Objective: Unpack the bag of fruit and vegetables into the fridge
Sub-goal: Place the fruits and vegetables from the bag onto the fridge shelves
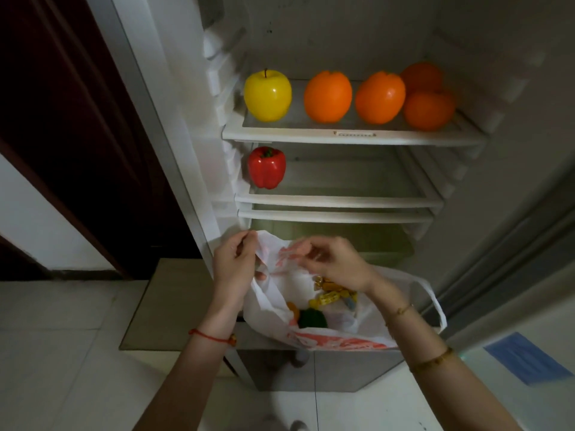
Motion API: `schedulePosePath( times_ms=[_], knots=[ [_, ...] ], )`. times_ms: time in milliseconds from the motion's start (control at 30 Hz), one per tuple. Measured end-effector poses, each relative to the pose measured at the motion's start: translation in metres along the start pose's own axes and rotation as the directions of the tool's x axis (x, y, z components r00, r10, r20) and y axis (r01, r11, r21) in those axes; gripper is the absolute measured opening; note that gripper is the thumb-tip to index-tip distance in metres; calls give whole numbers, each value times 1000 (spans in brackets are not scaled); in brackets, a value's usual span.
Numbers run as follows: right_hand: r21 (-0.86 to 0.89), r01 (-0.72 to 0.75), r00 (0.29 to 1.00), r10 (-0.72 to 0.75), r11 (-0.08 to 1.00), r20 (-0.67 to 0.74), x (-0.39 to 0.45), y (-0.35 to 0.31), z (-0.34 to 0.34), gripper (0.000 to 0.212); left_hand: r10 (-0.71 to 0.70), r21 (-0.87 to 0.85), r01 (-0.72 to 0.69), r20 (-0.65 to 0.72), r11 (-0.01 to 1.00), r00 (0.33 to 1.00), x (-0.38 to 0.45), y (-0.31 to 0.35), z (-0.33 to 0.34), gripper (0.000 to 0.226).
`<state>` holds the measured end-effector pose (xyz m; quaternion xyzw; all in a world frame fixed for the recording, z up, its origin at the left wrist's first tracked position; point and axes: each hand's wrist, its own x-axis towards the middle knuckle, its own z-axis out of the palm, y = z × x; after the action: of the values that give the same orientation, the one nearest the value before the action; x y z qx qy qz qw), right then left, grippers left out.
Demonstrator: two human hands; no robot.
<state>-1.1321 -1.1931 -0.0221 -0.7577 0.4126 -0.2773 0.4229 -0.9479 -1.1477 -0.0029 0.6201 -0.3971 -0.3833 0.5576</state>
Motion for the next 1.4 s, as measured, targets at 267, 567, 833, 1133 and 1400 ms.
schedulePosePath(
  times_ms=[267,567,833,1133,1400],
  knots=[
    [-588,-361,804,561,724,196,-12,111,44,53,-53,13,53,25,999,998,-13,-6,6,22],
    [-609,-409,791,597,679,135,-28,158,88,52,-64,21,64,20,998,998,-19,-6,6,25],
    [-564,-436,782,606,701,149,-29,153,85,81,-68,29,68,20,997,997,-17,-8,6,22],
    [437,-549,834,502,712,230,-21,63,9,36,-51,20,51,-10,998,999,0,-9,4,24],
    [803,-418,885,391,425,253,-17,18,-16,102,-8,4,8,13,1000,1000,6,-7,9,21]
  ],
)
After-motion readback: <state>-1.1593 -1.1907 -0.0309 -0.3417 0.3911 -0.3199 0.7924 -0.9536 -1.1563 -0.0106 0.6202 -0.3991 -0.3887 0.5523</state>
